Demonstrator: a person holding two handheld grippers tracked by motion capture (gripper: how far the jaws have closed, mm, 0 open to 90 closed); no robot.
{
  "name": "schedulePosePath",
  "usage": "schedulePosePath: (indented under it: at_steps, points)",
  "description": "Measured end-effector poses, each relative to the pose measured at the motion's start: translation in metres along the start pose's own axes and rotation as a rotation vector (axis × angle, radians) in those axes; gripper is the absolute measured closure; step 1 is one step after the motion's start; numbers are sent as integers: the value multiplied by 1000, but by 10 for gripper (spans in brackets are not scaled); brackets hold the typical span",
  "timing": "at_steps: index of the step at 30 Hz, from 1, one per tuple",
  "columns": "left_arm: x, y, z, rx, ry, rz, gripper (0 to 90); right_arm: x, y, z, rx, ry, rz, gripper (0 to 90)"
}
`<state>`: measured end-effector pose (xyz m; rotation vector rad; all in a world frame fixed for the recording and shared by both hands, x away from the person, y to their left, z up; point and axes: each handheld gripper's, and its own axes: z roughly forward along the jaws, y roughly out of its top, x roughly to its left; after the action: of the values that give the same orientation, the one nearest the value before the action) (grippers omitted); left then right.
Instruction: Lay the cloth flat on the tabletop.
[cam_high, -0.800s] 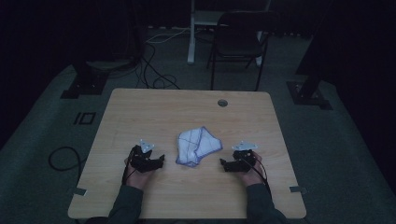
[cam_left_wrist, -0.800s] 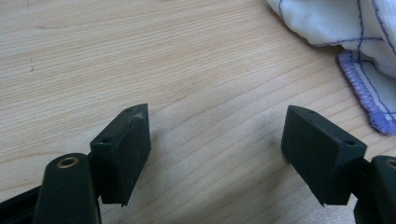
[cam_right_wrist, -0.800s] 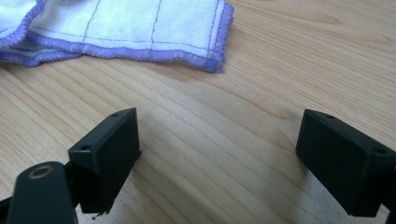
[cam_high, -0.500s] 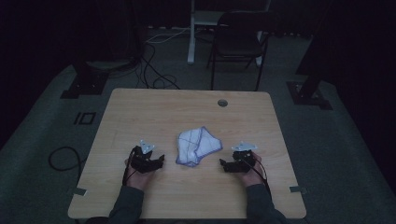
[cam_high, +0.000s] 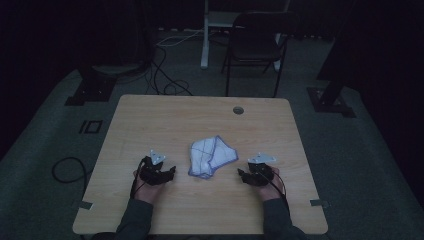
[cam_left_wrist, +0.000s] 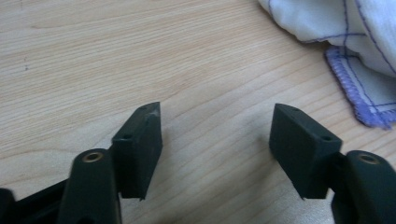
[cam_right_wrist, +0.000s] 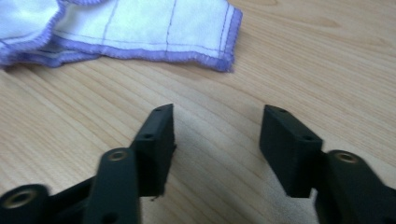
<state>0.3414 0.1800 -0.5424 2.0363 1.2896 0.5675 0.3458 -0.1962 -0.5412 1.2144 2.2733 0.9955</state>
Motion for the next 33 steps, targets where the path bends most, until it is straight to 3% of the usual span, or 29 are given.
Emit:
schedulePosePath:
  at_steps: [5, 15, 33]
  points:
    - [0, 0, 0, 0, -1, 1, 393, -2, 2, -6, -26, 25, 22, 532]
    - [-6, 1, 2, -9, -13, 12, 394, 16, 8, -22, -79, 60, -22, 593]
    - [-18, 1, 3, -20, -52, 54, 411, 55, 19, -9, -82, 125, -142, 646]
